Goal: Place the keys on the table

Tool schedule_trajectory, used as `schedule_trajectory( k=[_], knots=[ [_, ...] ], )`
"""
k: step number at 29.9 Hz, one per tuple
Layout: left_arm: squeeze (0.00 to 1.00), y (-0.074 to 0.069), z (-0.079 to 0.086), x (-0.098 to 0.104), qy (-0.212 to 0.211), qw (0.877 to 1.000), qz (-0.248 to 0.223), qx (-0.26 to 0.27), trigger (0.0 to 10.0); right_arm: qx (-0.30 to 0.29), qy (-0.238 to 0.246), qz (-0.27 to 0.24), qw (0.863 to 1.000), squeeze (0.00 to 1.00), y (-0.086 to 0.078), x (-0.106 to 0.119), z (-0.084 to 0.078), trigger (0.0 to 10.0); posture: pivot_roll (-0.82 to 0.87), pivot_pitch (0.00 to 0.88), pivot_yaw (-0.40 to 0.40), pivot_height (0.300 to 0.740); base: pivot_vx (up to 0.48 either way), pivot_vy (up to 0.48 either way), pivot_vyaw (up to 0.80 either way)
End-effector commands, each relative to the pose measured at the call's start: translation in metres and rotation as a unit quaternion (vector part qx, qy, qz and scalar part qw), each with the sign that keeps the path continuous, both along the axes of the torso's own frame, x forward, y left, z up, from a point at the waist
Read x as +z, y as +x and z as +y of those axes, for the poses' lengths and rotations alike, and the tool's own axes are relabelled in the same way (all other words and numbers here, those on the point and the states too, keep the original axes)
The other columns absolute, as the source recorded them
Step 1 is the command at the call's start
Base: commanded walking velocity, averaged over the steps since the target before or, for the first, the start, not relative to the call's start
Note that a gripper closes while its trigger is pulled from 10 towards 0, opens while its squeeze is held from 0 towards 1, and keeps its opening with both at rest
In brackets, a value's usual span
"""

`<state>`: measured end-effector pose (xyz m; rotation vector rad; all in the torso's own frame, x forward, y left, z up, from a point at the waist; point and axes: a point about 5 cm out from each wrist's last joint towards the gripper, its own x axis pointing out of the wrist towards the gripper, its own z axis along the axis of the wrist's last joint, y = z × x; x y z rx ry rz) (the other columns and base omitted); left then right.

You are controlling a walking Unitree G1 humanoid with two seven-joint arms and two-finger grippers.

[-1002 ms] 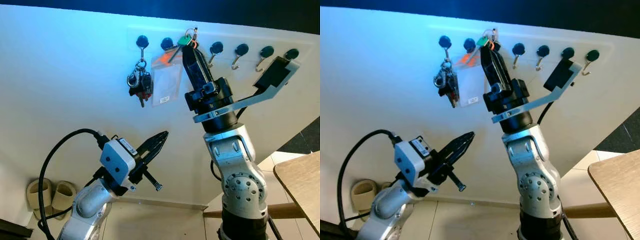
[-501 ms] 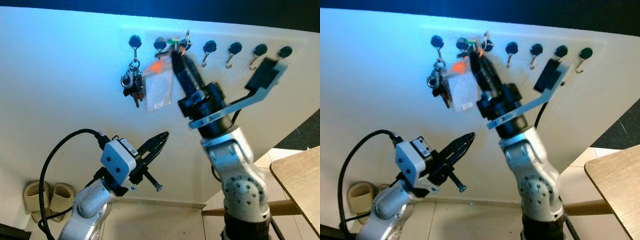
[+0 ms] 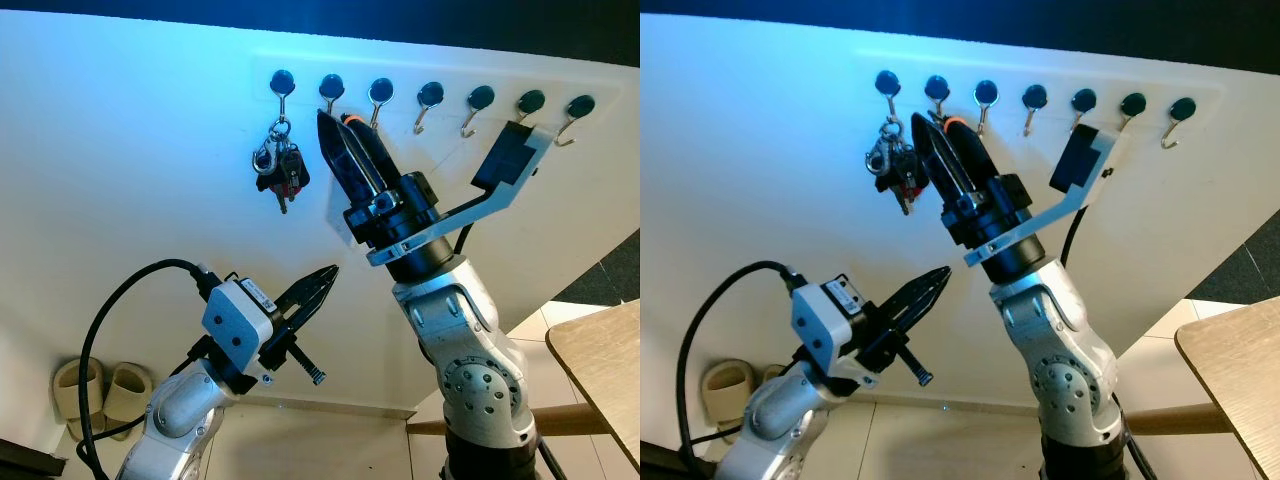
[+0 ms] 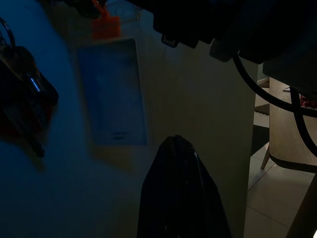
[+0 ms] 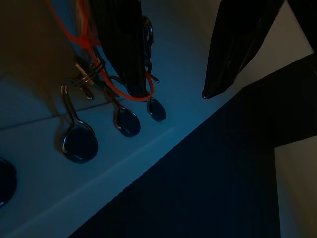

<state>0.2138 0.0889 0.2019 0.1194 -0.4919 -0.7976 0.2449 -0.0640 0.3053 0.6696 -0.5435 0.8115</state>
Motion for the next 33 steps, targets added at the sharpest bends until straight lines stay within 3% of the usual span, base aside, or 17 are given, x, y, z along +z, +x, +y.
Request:
schedule_trajectory(
  k=[1,4,7,11,12,13,20,21,23,24,33],
  knots=[
    [0.0,-0.004,-0.001,0.0,0.009,1.0,-0.002,-0.009,10.0,-0.007,0.003,-0.011,1.0,0.0,-0.004,0.001,-0.003,10.0,0.08,0.156,-0.049,0.74,0.0,0.0,0.0],
    [0.0,-0.003,-0.001,0.0,0.009,1.0,-0.002,-0.009,10.0,-0.015,-0.001,-0.012,1.0,0.0,-0.004,0.001,-0.003,10.0,0.08,0.157,-0.049,0.74,0.0,0.0,0.0],
    [0.0,-0.003,-0.001,0.0,0.008,1.0,-0.002,-0.008,10.0,-0.075,-0.032,-0.007,0.997,0.0,0.002,-0.004,-0.01,10.0,0.08,0.159,-0.049,0.74,0.0,0.0,0.0],
    [0.0,-0.003,-0.001,0.0,0.009,1.0,-0.002,-0.008,10.0,-0.108,-0.051,0.012,0.993,0.0,0.008,-0.013,-0.014,10.0,0.08,0.159,-0.049,0.74,0.0,0.0,0.0],
    [0.0,-0.003,0.0,0.0,0.009,1.0,-0.001,-0.007,10.0,-0.144,-0.07,0.026,0.987,0.57,0.013,-0.025,-0.021,10.0,0.08,0.16,-0.048,0.74,0.0,0.0,0.0],
    [0.0,-0.003,0.0,0.0,0.009,1.0,-0.001,-0.007,10.0,-0.157,-0.078,0.026,0.984,1.0,0.015,-0.029,-0.024,10.0,0.08,0.16,-0.048,0.74,0.0,0.0,0.0],
    [0.0,-0.003,0.0,0.0,0.009,1.0,-0.002,-0.007,10.0,-0.191,-0.09,0.029,0.977,0.98,0.016,-0.033,-0.03,10.0,0.08,0.163,-0.046,0.74,0.0,0.0,0.0],
    [0.0,-0.003,0.0,0.0,0.009,1.0,-0.002,-0.007,10.0,-0.197,-0.093,0.028,0.976,0.07,0.016,-0.034,-0.03,10.0,0.08,0.163,-0.046,0.74,0.0,0.0,0.0],
    [0.0,-0.003,0.0,0.0,0.009,1.0,-0.002,-0.007,10.0,-0.203,-0.096,0.027,0.974,0.07,0.017,-0.035,-0.031,10.0,0.08,0.164,-0.046,0.74,0.0,0.0,0.0],
    [0.0,-0.003,0.0,0.0,0.009,1.0,-0.002,-0.007,10.0,-0.204,-0.097,0.026,0.974,0.0,0.016,-0.035,-0.031,10.0,0.08,0.164,-0.047,0.74,0.0,0.0,0.0],
    [0.0,-0.003,0.0,0.0,0.008,1.0,-0.003,-0.003,10.0,-0.209,-0.113,0.011,0.971,0.0,0.013,-0.046,-0.029,10.0,0.08,0.166,-0.049,0.74,0.0,0.0,0.0]
  ],
)
